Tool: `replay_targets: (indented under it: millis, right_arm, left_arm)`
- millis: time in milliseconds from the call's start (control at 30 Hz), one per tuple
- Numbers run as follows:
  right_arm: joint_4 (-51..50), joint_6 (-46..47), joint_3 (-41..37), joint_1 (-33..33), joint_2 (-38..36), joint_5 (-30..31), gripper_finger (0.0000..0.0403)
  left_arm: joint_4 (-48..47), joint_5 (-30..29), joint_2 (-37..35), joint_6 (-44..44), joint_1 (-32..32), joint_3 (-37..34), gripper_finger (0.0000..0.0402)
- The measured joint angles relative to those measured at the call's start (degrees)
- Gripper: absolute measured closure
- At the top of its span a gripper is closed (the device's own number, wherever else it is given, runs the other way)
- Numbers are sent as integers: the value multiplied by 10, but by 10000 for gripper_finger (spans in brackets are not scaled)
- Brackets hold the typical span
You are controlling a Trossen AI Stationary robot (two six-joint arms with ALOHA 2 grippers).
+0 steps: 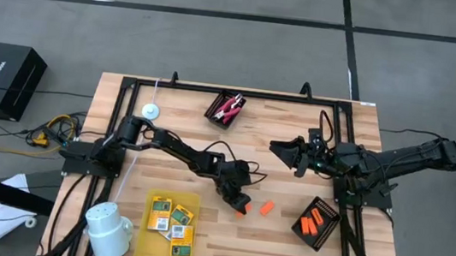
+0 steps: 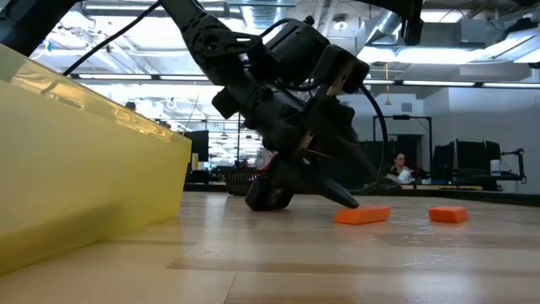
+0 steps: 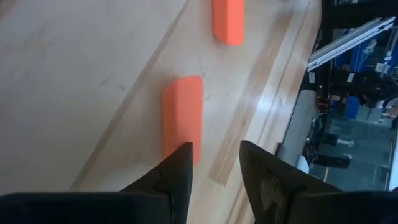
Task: Pick & Place School Supplies
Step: Put the orange eraser into the bottom black bin
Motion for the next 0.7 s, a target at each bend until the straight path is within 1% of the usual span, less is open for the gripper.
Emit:
replay_targets:
  millis: [200,333,700]
  right_arm:
    - [0,0,0,0,0,-1,218]
    - [1,0,0,0,0,-5,216]
    - [1,0,0,0,0,-14,215]
  left_arm:
    - [-20,0,-1,14,16,0,291]
    - [-27,-11,-2,20,25,1,299]
    - [-41,-1,-2,46,27,1,280]
